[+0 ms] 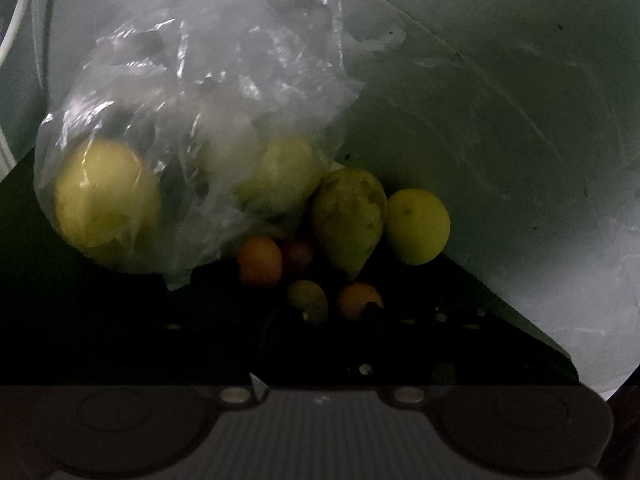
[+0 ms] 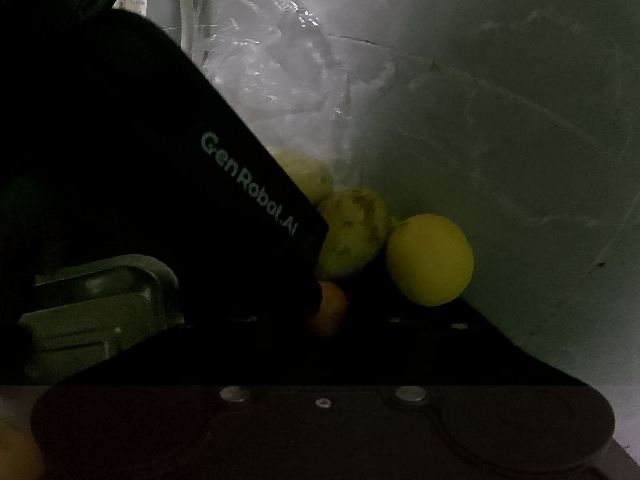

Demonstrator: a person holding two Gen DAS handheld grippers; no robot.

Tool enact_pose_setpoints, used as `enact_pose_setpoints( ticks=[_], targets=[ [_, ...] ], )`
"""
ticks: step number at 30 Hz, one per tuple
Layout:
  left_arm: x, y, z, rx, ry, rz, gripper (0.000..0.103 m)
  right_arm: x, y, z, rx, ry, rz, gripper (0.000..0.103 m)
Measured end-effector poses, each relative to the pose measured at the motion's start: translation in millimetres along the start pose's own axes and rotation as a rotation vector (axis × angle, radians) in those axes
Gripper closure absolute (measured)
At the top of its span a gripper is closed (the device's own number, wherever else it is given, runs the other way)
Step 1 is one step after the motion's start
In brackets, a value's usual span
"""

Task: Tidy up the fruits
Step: 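Grasp a small brown fruit with the left tool while the right tool grasps an orange tangerine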

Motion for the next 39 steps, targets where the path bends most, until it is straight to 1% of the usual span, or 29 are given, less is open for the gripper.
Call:
enact_pose_setpoints(
  ticks=[8, 10, 11, 19, 20, 22, 25, 28, 29, 30, 39],
  targets=[
    [-0.5, 0.1, 1.9, -0.007, -0.019, 0.004, 0.058, -2.2, -5.6, -0.4, -0.014, 0.006, 0.01, 0.07],
    [-2.0, -3.6, 2.9, 0.001, -0.02, 0.0, 0.064, -5.1, -8.7, -2.6, -0.025, 0.009, 0.016, 0.07],
    [-2.5, -2.4, 2.1, 0.007, -0.021, -0.004, 0.064, -6.4, -10.8, -0.6, -0.029, 0.011, 0.018, 0.07],
    [-2.3, 7.9, -7.5, 0.042, -0.04, -0.042, 0.065, -21.3, -26.3, -1.7, -0.048, 0.053, 0.031, 0.07],
    [-2.0, 9.3, -8.6, 0.042, -0.04, -0.045, 0.066, -23.2, -27.8, -3.1, -0.05, 0.058, 0.032, 0.07],
    [-1.4, 11.6, -9.8, 0.046, -0.041, -0.047, 0.074, -26.6, -31.8, -1.5, -0.051, 0.065, 0.034, 0.07],
    [-1.0, 12.9, -10.5, 0.047, -0.032, -0.051, 0.076, -29.6, -37.9, 3.1, -0.051, 0.062, 0.036, 0.07],
    [-0.1, 14.3, -9.9, 0.042, -0.02, -0.054, 0.076, -27.3, -34.9, 1.6, -0.052, 0.069, 0.039, 0.07],
    [0.2, 15.0, -8.1, 0.062, -0.026, -0.047, 0.076, -25.8, -33.2, 0.2, -0.053, 0.072, 0.04, 0.07],
    [0.3, 14.4, -7.3, 0.059, -0.021, -0.044, 0.076, -25.5, -32.9, 0.6, -0.056, 0.078, 0.04, 0.07],
    [-1.4, -6.5, 2.4, 0.057, 0.071, -0.035, 0.076, -21.7, -40.0, 16.7, -0.087, 0.152, 0.028, 0.07]
  ],
)
Point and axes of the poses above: each gripper's, at about its wrist camera, not at the fingertips, and y roughly the way its jaws point, z to its left, x to its top, the point moved 5 cm from there along y, roughly the way its jaws point, and after that the axes turned 11 degrees about -y, right-handed, at the moved point
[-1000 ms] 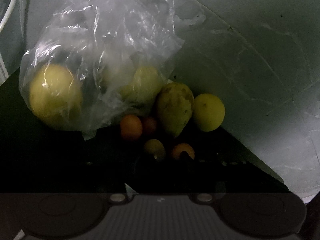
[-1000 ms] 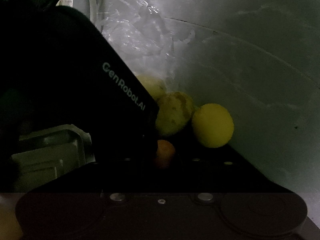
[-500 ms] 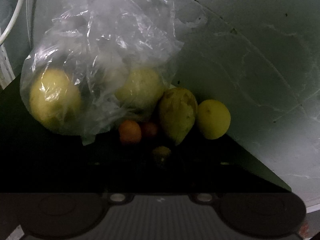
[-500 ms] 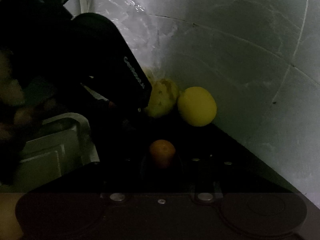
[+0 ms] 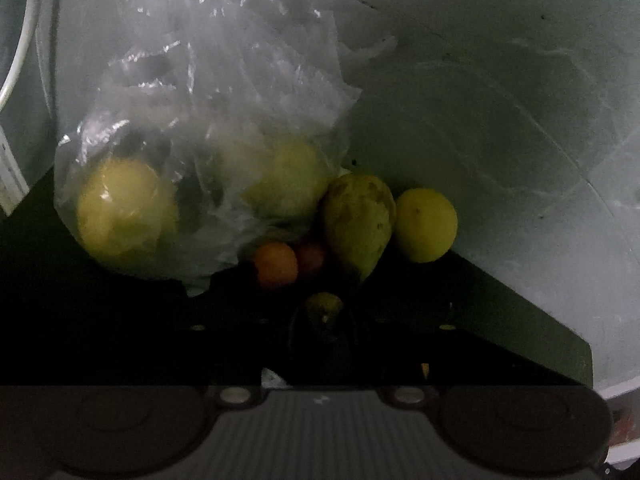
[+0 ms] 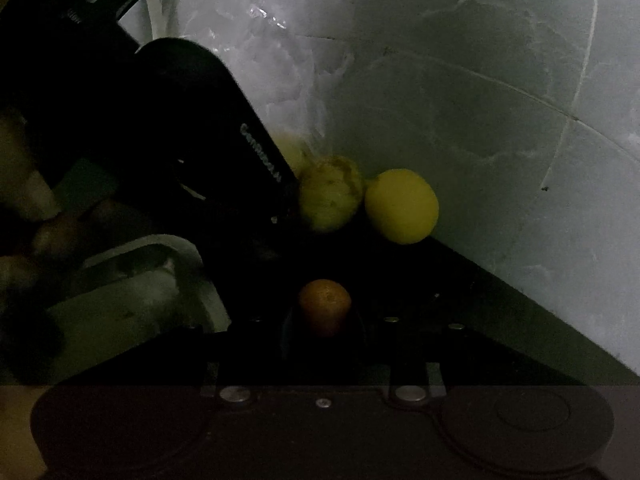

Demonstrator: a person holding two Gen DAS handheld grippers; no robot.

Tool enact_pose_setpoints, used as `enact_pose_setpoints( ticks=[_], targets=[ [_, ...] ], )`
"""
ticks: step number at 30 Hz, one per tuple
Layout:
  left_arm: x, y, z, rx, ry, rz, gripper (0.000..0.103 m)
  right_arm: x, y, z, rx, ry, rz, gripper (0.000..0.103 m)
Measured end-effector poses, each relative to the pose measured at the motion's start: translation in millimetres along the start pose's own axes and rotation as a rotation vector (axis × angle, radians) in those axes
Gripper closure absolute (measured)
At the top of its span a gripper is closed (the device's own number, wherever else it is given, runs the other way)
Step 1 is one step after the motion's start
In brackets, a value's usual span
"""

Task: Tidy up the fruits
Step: 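Grasp a small brown fruit with the left tool while the right tool grasps an orange tangerine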

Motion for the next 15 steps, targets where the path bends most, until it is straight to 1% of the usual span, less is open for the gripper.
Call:
enact_pose_setpoints(
  ticks=[5, 8, 15],
  targets=[
    [-0.3, -17.1, 6.0, -0.028, 0.038, -0.007, 0.076, 3.5, -13.4, 9.6, -0.03, 0.037, -0.002, 0.07],
    [-0.1, -29.3, 11.7, -0.062, 0.052, -0.01, 0.076, 6.5, -26.2, 14.9, -0.055, 0.064, -0.005, 0.07],
    [-1.8, -61.2, 29.9, -0.12, 0.121, -0.017, 0.076, 6.5, -58.8, 30.3, -0.129, 0.146, -0.008, 0.07]
  ],
)
Point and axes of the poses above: each gripper's, at about its wrist camera, not at the fingertips, and y roughly the way its jaws point, z to its left, x to its top, the point moved 5 cm from there along y, roughly the way its jaws point, and after that the axes turned 11 degrees about -y, right-handed, at the moved point
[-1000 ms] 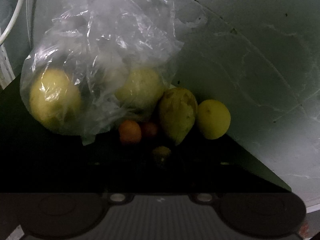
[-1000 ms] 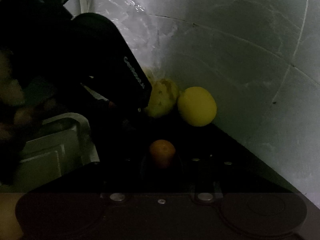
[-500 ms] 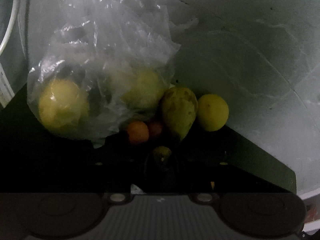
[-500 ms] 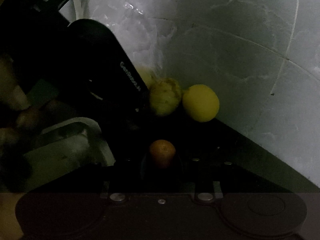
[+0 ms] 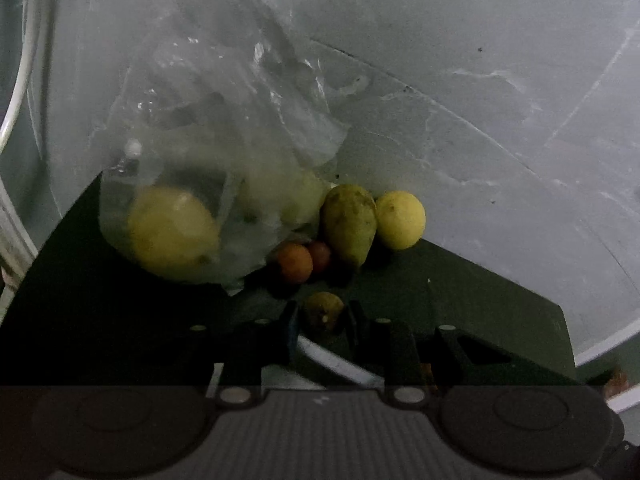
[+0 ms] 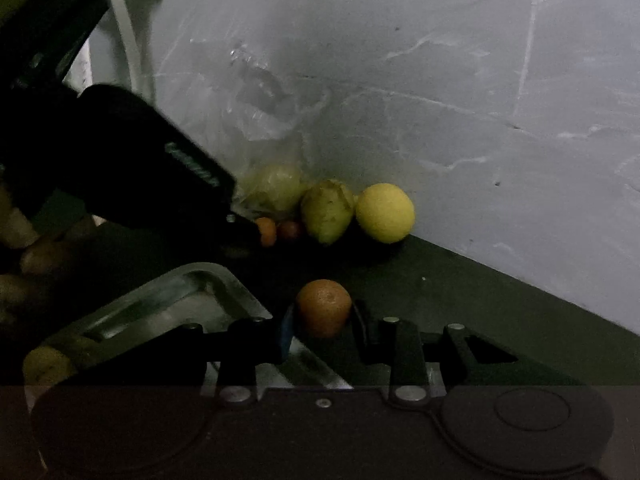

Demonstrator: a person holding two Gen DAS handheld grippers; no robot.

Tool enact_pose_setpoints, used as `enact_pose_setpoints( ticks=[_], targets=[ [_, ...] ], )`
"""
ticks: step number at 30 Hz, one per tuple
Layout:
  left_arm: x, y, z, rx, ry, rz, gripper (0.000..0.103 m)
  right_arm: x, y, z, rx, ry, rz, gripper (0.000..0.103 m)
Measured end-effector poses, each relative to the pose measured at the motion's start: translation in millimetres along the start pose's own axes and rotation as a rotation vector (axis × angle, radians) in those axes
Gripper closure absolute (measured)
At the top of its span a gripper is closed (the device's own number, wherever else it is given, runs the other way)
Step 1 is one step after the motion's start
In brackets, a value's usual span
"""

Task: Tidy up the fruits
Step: 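Grasp a small brown fruit with the left tool while the right tool grasps an orange tangerine, then carry both fruits over the steel tray and open both tools to release them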

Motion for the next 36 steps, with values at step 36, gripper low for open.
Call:
enact_pose_setpoints(
  ticks=[36],
  targets=[
    [-34.3, -108.0, 65.7, -0.227, 0.151, 0.086, 0.076, -36.7, -124.2, 102.7, -0.127, 0.133, 0.047, 0.07]
  ],
)
Point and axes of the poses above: each gripper's, at about its wrist camera, not at the fingertips, and y roughly the way its jaws point, z to its left, x to its top, the point moved 5 cm from there along y, roughly the way its jaws point, and after that the axes turned 11 degrees about -y, right-handed, at the moved point
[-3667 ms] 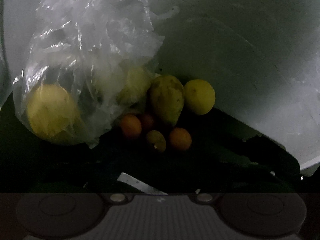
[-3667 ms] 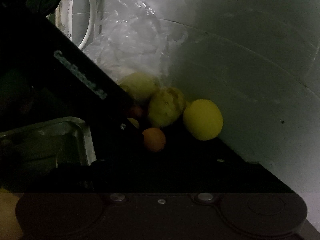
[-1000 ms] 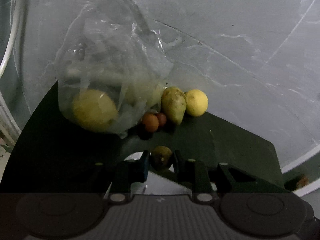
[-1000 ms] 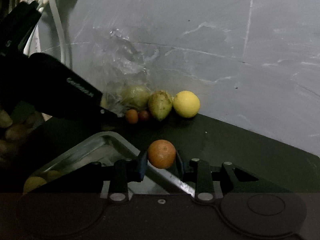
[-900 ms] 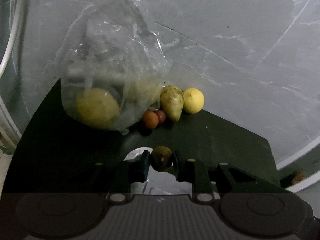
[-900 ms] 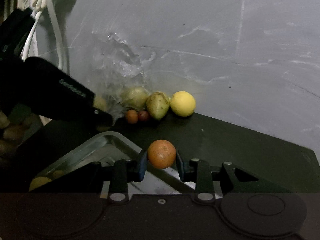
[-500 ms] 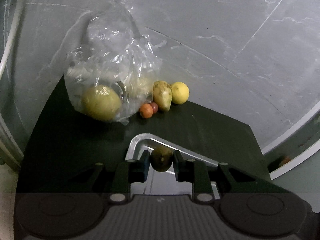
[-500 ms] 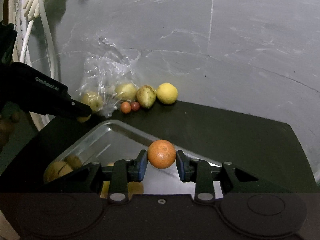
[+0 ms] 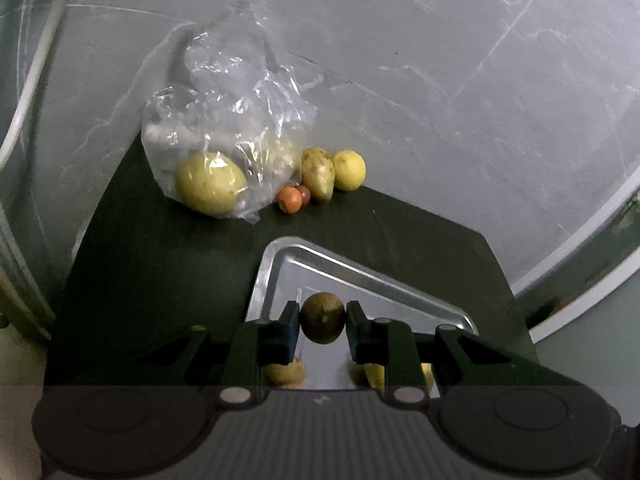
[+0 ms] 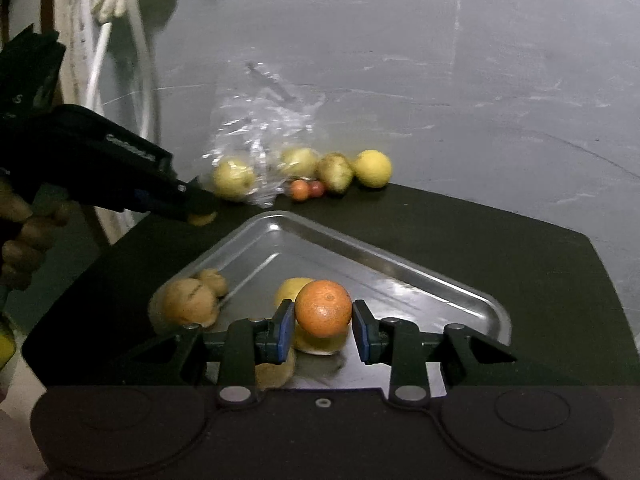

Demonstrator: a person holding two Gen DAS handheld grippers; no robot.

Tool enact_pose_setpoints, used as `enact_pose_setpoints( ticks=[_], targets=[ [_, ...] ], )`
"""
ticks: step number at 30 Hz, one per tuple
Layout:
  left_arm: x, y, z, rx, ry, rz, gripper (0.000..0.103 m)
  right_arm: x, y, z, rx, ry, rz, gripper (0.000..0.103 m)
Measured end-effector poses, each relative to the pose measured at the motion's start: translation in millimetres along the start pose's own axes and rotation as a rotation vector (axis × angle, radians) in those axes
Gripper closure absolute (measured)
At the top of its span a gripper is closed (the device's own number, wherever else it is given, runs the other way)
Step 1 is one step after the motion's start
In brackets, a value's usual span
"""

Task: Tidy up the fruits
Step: 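Carry both fruits over the steel tray and open both tools to release them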

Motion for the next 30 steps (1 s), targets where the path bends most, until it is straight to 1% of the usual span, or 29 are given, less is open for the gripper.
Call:
enact_pose_setpoints(
  ticks=[8, 13, 17, 22, 25, 30],
  targets=[
    [-15.3, -1.8, 2.3, -0.009, 0.034, 0.037, 0.076, -1.1, -1.1, 17.3, 0.039, -0.009, 0.009, 0.07],
    [-26.0, 1.8, -5.9, -0.018, 0.079, 0.059, 0.076, -5.3, -3.1, 23.9, 0.053, -0.018, 0.018, 0.07],
    [-33.7, 6.4, -12.6, -0.028, 0.096, 0.082, 0.076, -9.9, -5.1, 24.2, 0.051, -0.008, 0.029, 0.07],
    [-43.0, 11.2, -26.1, -0.014, 0.181, 0.088, 0.076, -15.4, -7.6, 21.4, 0.04, 0.004, 0.043, 0.07],
    [-48.7, 15.1, -32.9, -0.013, 0.214, 0.104, 0.076, -19.5, -6.4, 19.9, 0.032, 0.011, 0.061, 0.07],
    [-57.2, 24.4, -39.6, 0.027, 0.272, 0.122, 0.076, -30.1, -3.4, 14.3, 0.015, 0.048, 0.096, 0.07]
  ],
)
Point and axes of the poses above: each gripper's, at about its wrist camera, not at the fingertips, and y roughly the way its jaws point, z to its left, x to its top, the point moved 5 cm from there along y, roughly the way its jaws point, and after that the axes turned 11 degrees about -y, right-handed, at the moved point
